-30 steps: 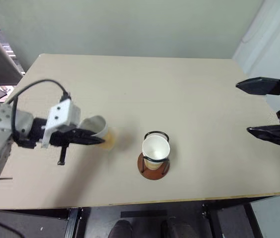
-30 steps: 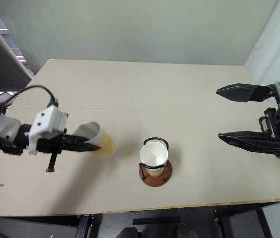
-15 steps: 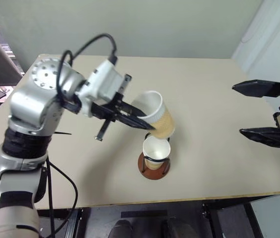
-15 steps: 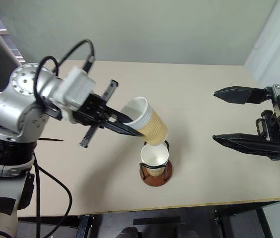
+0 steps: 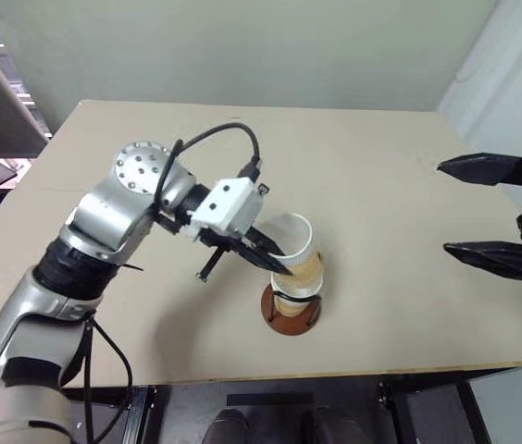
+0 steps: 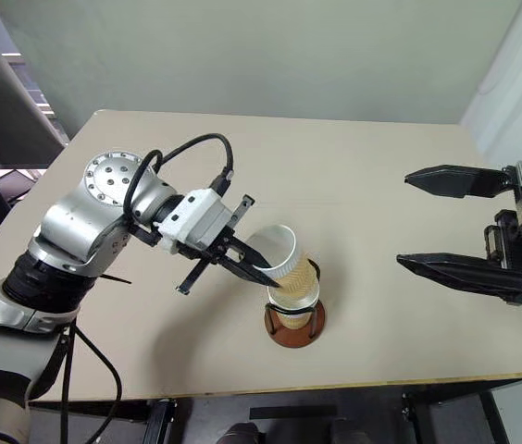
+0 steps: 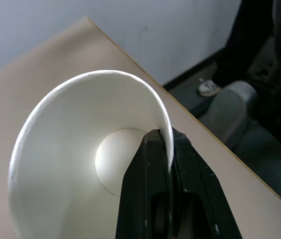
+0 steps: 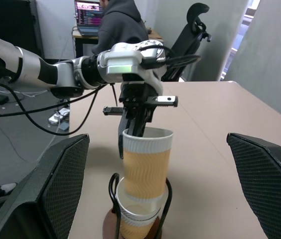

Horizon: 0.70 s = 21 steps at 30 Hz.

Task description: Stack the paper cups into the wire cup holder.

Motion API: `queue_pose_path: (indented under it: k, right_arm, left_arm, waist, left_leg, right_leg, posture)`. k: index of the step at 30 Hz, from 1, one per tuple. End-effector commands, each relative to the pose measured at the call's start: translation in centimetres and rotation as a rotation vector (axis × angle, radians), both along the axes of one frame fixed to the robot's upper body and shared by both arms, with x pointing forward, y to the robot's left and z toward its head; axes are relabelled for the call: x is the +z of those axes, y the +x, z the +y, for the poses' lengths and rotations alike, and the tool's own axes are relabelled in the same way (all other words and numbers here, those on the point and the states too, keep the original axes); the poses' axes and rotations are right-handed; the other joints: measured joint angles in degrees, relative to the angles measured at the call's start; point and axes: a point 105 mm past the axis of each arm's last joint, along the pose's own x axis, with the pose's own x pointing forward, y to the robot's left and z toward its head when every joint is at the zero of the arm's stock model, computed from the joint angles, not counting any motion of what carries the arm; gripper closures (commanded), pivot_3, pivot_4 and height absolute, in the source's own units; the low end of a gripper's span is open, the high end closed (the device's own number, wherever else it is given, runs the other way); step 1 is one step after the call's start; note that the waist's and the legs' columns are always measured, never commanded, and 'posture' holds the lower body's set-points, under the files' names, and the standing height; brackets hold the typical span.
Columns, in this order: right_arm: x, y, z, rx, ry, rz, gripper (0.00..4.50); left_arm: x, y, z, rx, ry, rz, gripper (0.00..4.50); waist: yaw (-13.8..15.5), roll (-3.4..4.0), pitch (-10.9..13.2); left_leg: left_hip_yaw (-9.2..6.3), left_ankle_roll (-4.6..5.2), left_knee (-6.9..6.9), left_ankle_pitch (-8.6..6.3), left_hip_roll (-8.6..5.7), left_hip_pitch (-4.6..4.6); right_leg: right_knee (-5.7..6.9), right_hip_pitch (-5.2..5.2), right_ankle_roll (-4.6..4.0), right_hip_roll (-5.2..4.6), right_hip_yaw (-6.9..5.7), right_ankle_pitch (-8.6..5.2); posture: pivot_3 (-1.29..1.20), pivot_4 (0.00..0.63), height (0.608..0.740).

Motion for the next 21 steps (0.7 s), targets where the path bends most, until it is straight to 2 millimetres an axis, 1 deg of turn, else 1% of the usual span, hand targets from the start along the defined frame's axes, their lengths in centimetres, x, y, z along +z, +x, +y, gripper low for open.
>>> queue_pose_path:
  k: [1, 4, 7, 10, 11, 13, 18, 19, 21]
  right_arm:
    - [0.8, -0.5, -0.1, -0.019, -0.013, -0.059, 0.0]
    - [0.6, -0.5, -0.1, -0.023, -0.019, -0.057, 0.0]
    - [0.5, -0.5, -0.1, -0.026, -0.023, -0.057, 0.0]
    - [0.5, -0.5, -0.1, -0.027, -0.026, -0.056, 0.0]
    - [0.4, -0.5, -0.1, -0.028, -0.027, -0.056, 0.0]
    - [0.4, -0.4, -0.1, -0.03, -0.029, -0.055, 0.0]
    - [0.0, -0.1, -0.2, -0.03, -0.032, -0.047, 0.0]
    - [-0.1, 0.1, -0.3, -0.032, -0.031, -0.042, 0.0]
    - [-0.9, 1.1, -1.0, -0.077, -0.046, -0.022, 0.0]
  left_arm:
    - [-0.2, -0.6, 0.3, -0.055, 0.038, -0.03, 4.48]
    - [-0.5, -0.6, 0.2, -0.047, 0.05, -0.013, 4.48]
    - [-0.4, -0.6, -0.1, -0.047, 0.043, -0.001, 3.88]
    - [-0.4, -0.7, -0.3, -0.052, 0.042, 0.0, 2.9]
    - [-0.5, -0.7, -0.3, -0.052, 0.043, 0.0, 2.48]
    - [-0.5, -0.7, -0.3, -0.051, 0.044, -0.001, 1.85]
    - [-0.1, -0.1, -0.4, -0.019, 0.016, -0.009, 0.04]
    - [0.1, -0.1, -0.3, -0.005, 0.002, 0.004, 0.04]
    - [0.8, 0.6, 0.4, 0.077, -0.068, 0.02, 0.04]
  waist:
    - [0.0, 0.0, 0.0]
    - [0.2, 0.0, 0.0]
    - [0.2, 0.0, 0.0]
    - [0.2, 0.0, 0.0]
    - [0.2, 0.0, 0.0]
    - [0.2, 0.0, 0.0]
    - [0.2, 0.0, 0.0]
    - [0.2, 0.0, 0.0]
    - [0.2, 0.0, 0.0]
  left_leg:
    - [0.0, 0.0, -0.01, 0.0, 0.0, -0.01]
    - [-0.01, 0.02, 0.01, -0.01, -0.05, -0.01]
    - [-0.03, 0.04, 0.01, -0.02, -0.1, -0.01]
    - [-0.02, 0.06, 0.01, -0.02, -0.19, -0.01]
    - [-0.02, 0.06, 0.01, -0.02, -0.21, -0.02]
    - [-0.02, 0.07, 0.01, -0.03, -0.22, -0.02]
    - [-0.05, 0.09, 0.01, -0.03, -0.27, -0.04]
    - [-0.05, 0.1, 0.02, -0.03, -0.28, -0.05]
    - [-0.03, 0.12, 0.01, -0.04, -0.29, -0.04]
  right_leg:
    - [-0.02, 0.0, 0.01, 0.0, 0.0, 0.0]
    - [-0.06, 0.03, 0.05, -0.03, 0.0, 0.03]
    - [-0.09, 0.05, 0.07, -0.07, -0.01, 0.04]
    - [-0.09, 0.06, 0.1, -0.12, 0.0, 0.03]
    - [-0.1, 0.06, 0.11, -0.14, -0.01, 0.03]
    - [-0.13, 0.08, 0.12, -0.15, 0.0, 0.04]
    - [-0.24, 0.12, 0.22, -0.2, 0.0, 0.09]
    - [-0.26, 0.12, 0.24, -0.2, -0.01, 0.1]
    - [-0.31, 0.13, 0.28, -0.2, -0.02, 0.13]
  posture:
    - [0.0, 0.15, 0.74]
    - [0.0, 0.15, 0.74]
    - [0.0, 0.15, 0.74]
    - [0.0, 0.15, 0.74]
    - [0.0, 0.15, 0.74]
    - [0.0, 0.15, 0.74]
    - [0.0, 0.15, 0.74]
    - [0.0, 0.15, 0.74]
    - [0.0, 0.15, 0.74]
